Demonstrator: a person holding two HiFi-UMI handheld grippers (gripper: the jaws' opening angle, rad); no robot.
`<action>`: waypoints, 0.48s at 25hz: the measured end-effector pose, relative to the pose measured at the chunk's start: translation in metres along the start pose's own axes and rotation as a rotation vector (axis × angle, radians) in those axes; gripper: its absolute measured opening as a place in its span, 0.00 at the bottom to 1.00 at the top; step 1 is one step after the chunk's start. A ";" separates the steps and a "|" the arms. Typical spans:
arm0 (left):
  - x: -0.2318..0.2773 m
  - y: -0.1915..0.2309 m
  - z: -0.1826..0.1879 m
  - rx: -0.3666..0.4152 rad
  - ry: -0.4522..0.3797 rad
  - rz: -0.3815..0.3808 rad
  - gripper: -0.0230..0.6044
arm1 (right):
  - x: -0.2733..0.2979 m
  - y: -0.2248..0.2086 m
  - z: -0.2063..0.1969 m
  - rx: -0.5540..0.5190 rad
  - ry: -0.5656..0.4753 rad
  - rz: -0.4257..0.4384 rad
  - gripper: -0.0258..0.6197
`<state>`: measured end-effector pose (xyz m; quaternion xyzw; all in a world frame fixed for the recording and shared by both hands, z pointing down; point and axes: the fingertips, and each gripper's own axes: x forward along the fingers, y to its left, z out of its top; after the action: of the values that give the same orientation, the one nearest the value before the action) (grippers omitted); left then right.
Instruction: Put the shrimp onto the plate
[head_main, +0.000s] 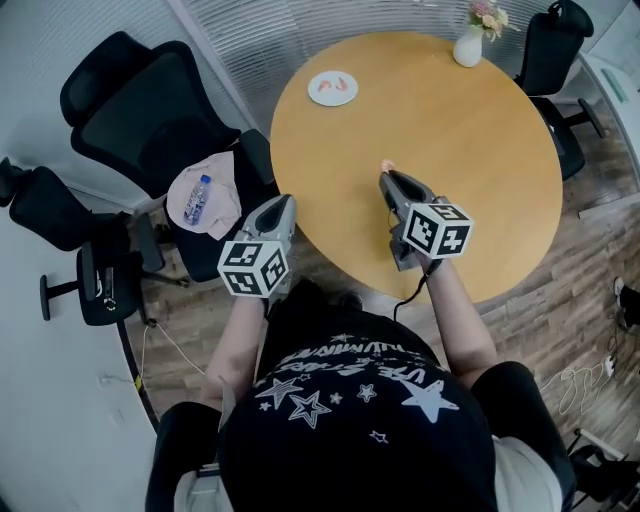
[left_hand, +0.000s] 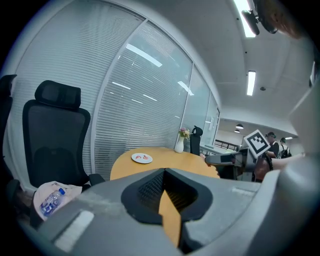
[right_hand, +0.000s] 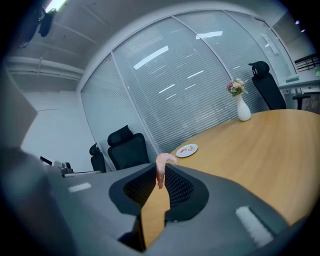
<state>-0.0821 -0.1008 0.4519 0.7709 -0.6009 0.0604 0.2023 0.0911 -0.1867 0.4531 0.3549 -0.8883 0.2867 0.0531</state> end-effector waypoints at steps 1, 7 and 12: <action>0.002 0.003 -0.001 -0.003 0.002 -0.001 0.04 | 0.003 0.000 -0.001 0.002 0.003 -0.004 0.13; 0.027 0.023 -0.006 -0.009 0.036 -0.041 0.04 | 0.026 -0.007 -0.003 -0.002 0.021 -0.039 0.13; 0.068 0.036 0.005 0.001 0.067 -0.133 0.04 | 0.049 -0.021 0.011 -0.002 0.025 -0.095 0.13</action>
<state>-0.0987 -0.1713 0.4788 0.8068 -0.5412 0.0727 0.2255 0.0696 -0.2349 0.4685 0.3932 -0.8699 0.2874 0.0781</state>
